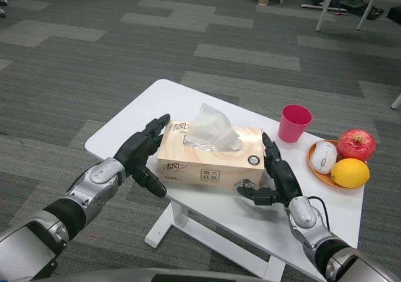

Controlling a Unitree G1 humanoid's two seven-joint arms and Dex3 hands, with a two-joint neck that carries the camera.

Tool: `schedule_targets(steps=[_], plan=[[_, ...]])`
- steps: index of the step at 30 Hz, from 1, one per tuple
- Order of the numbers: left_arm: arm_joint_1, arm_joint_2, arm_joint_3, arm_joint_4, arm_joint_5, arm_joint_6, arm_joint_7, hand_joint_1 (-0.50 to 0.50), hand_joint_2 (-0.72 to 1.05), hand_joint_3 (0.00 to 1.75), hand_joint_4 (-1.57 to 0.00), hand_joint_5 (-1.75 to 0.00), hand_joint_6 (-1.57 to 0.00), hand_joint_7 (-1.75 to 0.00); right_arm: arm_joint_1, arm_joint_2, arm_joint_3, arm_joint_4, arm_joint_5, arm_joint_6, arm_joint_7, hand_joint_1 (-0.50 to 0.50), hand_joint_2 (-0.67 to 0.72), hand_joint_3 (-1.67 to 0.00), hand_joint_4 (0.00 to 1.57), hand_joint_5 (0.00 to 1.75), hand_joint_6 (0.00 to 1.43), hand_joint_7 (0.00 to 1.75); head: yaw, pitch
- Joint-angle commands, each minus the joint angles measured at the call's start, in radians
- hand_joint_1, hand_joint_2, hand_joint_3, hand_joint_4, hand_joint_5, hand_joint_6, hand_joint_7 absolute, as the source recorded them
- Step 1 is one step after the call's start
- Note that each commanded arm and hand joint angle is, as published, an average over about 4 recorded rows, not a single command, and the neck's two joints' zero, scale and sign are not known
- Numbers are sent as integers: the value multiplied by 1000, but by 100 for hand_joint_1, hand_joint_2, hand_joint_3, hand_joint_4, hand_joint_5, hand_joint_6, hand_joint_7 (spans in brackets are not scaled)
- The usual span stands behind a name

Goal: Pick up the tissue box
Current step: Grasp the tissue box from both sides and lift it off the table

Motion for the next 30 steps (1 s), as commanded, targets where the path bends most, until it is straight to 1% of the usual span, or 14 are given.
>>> schedule_targets(steps=[1, 10, 14, 30], plan=[[-11, -30, -28, -11, 15, -8, -32, 50, -37, 0, 0, -103, 0, -14, 7, 20, 22, -52, -16, -3, 23, 17, -41, -48, 43, 39, 6, 14, -1, 1], [-8, -30, -15, -26, 13, -35, -30, 50, -37, 0, 0, -103, 0, -14, 26, 19, 15, -99, -16, -5, 25, 17, -41, -48, 43, 39, 6, 14, -1, 6], [-6, -30, -6, -54, 12, -38, -30, 50, -37, 0, 0, -103, 0, -14, 38, 16, 9, -128, -16, -5, 26, 17, -41, -48, 40, 39, 6, 14, -5, 7], [5, -30, 37, -161, 10, -38, -30, 50, -37, 0, 0, -103, 0, -14, 53, 10, -16, -200, -16, -9, 26, 17, -41, -48, 37, 39, 4, 14, -5, 14]])
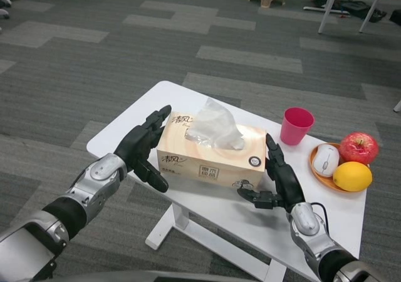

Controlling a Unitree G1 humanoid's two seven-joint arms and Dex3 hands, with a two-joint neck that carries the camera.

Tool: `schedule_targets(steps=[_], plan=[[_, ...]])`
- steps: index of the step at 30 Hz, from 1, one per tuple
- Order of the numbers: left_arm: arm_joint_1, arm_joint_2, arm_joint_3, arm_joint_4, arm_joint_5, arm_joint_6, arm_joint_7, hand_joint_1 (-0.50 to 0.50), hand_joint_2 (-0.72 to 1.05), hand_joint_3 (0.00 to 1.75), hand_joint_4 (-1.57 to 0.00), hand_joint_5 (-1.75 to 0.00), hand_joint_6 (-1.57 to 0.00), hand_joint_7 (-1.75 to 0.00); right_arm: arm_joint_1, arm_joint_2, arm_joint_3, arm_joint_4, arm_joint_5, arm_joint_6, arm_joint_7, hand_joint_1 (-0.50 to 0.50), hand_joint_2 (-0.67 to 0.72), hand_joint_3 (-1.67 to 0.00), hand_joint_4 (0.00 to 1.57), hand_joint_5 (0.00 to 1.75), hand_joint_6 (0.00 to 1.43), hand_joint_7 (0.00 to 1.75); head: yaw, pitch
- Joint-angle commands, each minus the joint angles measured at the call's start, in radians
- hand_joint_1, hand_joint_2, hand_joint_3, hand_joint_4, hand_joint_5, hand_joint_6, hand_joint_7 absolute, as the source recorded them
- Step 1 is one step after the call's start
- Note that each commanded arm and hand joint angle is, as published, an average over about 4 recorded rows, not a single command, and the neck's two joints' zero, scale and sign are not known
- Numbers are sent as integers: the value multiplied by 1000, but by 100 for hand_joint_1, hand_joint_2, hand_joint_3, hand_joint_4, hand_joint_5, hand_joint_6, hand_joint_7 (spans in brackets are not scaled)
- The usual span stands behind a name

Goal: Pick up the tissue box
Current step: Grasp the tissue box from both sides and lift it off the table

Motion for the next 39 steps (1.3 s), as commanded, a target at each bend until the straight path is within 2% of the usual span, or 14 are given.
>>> schedule_targets(steps=[1, 6, 12, 33, 39], plan=[[-5, -37, -18, -71, 11, -28, -42, 50, -37, 0, 0, -103, 0, -14, -11, 33, 20, -55, -27, -21, 35, 17, -43, -48, 37, 39, 4, 14, -2, 2], [-3, -34, -14, -101, 11, -28, -42, 50, -37, 0, 0, -103, 0, -14, -5, 30, 13, -79, -27, -22, 35, 17, -48, -48, 40, 39, 6, 14, -3, 4], [1, -33, -11, -125, 11, -28, -42, 50, -37, 0, 0, -103, 0, -14, 3, 26, 12, -105, -27, -23, 35, 17, -54, -48, 39, 48, 4, 14, -1, 8], [3, -31, -6, -148, 11, -26, -42, 50, -37, 0, 0, -103, 0, -14, 18, -22, -6, -244, -27, -23, 33, 17, -54, -48, 26, 48, 3, 14, -3, 13], [5, -31, -7, -149, 11, -26, -42, 50, -37, 0, 0, -103, 0, -14, 19, -30, -17, -268, -27, -23, 33, 17, -54, -56, 26, 48, 1, 14, -3, 13]])
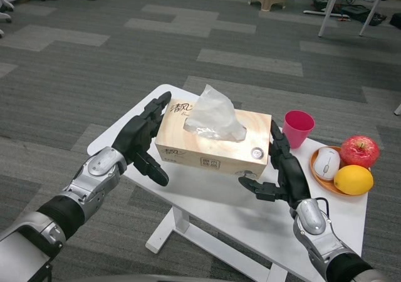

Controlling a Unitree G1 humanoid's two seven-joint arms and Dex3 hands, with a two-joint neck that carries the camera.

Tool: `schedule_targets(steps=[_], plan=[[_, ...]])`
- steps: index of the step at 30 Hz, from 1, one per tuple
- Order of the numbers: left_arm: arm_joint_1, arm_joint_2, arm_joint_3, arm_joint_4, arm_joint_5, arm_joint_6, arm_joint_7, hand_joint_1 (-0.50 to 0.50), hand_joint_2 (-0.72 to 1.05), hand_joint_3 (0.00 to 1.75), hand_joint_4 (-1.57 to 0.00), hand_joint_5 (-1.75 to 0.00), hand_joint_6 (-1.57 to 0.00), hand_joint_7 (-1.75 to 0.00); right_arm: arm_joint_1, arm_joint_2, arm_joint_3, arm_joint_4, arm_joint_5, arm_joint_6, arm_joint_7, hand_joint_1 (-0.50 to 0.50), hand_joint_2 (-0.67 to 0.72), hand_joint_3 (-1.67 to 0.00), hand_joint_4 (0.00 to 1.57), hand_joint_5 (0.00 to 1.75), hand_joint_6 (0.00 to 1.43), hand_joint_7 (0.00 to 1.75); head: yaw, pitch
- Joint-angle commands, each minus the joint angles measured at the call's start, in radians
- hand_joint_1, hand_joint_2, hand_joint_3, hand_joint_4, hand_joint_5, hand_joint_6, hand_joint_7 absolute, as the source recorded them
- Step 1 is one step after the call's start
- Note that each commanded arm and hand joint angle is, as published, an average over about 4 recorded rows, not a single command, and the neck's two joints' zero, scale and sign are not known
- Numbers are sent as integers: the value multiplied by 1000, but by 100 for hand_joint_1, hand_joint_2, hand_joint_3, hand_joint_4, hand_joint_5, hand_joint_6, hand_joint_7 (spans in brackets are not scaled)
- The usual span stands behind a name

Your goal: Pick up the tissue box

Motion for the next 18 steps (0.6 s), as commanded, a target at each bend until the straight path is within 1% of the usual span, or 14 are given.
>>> schedule_targets(steps=[1, 4, 7, 8, 11, 13, 15, 18], plan=[[-1, -53, -41, -48, 13, -19, -50, 50, -37, 0, 0, -103, 0, -14, -23, 30, 22, -58, -31, -24, 43, 17, -54, -56, 26, 48, 0, 14, 0, 0], [-1, -53, -43, -48, 13, -19, -50, 50, -37, 0, 0, -103, 0, -14, -23, 27, 19, -63, -31, -24, 43, 17, -54, -56, 26, 48, 1, 14, 0, 0], [-1, -53, -42, -48, 13, -19, -50, 50, -37, 0, 0, -103, 0, -14, -23, 25, 18, -65, -31, -24, 43, 17, -54, -56, 26, 56, 0, 14, -1, 1], [-1, -53, -42, -48, 13, -19, -50, 50, -37, 0, 0, -103, 0, -14, -23, 25, 18, -65, -31, -24, 43, 17, -54, -56, 26, 56, 0, 14, -1, 1], [0, -53, -41, -50, 13, -19, -50, 50, -37, 0, 0, -103, 0, -14, -23, 25, 20, -66, -30, -24, 43, 17, -54, -56, 26, 48, 1, 14, -2, 1], [0, -53, -41, -50, 13, -19, -50, 50, -37, 0, 0, -103, 0, -14, -23, 26, 21, -67, -30, -24, 43, 17, -54, -56, 26, 48, 1, 14, -2, 1], [0, -53, -42, -50, 13, -19, -50, 50, -37, 0, 0, -103, 0, -14, -23, 26, 22, -68, -29, -24, 43, 17, -54, -56, 26, 53, 0, 14, -2, 1], [0, -53, -42, -50, 13, -19, -50, 50, -37, 0, 0, -103, 0, -14, -23, 27, 23, -70, -30, -24, 43, 17, -54, -56, 26, 51, 0, 14, -2, 1]])
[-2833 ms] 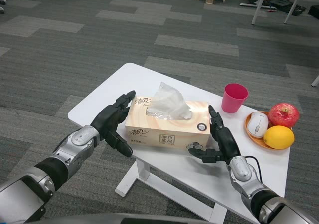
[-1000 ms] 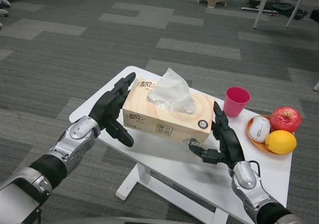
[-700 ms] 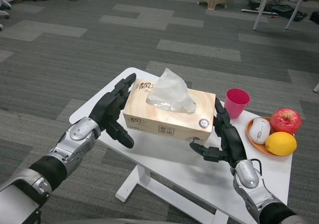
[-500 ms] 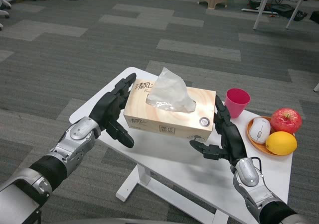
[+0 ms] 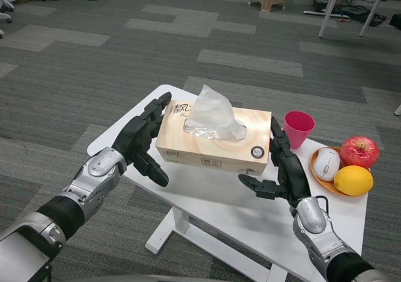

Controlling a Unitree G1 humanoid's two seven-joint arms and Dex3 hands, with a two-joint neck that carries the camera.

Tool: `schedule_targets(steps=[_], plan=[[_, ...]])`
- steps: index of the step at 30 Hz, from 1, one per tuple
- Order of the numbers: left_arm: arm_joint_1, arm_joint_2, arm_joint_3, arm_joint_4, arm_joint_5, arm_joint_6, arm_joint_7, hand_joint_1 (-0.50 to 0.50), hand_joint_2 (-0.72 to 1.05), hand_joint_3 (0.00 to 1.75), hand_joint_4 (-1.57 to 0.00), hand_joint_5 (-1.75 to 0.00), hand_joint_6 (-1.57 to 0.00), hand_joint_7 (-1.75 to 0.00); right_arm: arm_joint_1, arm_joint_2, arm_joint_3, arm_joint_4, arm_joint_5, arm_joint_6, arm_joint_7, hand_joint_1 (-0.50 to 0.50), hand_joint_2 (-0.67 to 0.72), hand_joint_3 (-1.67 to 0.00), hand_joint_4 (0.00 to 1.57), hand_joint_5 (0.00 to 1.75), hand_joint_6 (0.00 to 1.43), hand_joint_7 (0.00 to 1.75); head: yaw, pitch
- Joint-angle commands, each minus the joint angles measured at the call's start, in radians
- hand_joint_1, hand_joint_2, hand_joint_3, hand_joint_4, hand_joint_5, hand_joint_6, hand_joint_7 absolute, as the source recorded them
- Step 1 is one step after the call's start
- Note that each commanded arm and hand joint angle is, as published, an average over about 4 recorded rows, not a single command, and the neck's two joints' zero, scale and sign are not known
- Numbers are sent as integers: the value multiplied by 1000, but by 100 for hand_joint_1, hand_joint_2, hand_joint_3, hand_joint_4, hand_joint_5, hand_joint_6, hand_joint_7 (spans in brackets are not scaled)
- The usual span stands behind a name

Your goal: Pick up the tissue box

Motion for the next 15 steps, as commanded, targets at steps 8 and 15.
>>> schedule_targets(steps=[8, 15], plan=[[0, -53, -42, -50, 13, -19, -50, 50, -37, 0, 0, -103, 0, -14, -23, 32, 33, -45, -31, -24, 43, 17, -54, -56, 29, 56, 3, 14, 0, -2], [-1, -53, -42, -50, 13, -19, -50, 50, -37, 0, 0, -103, 0, -14, -23, 32, 33, -48, -31, -24, 43, 17, -54, -56, 29, 58, 3, 14, 0, -1]])
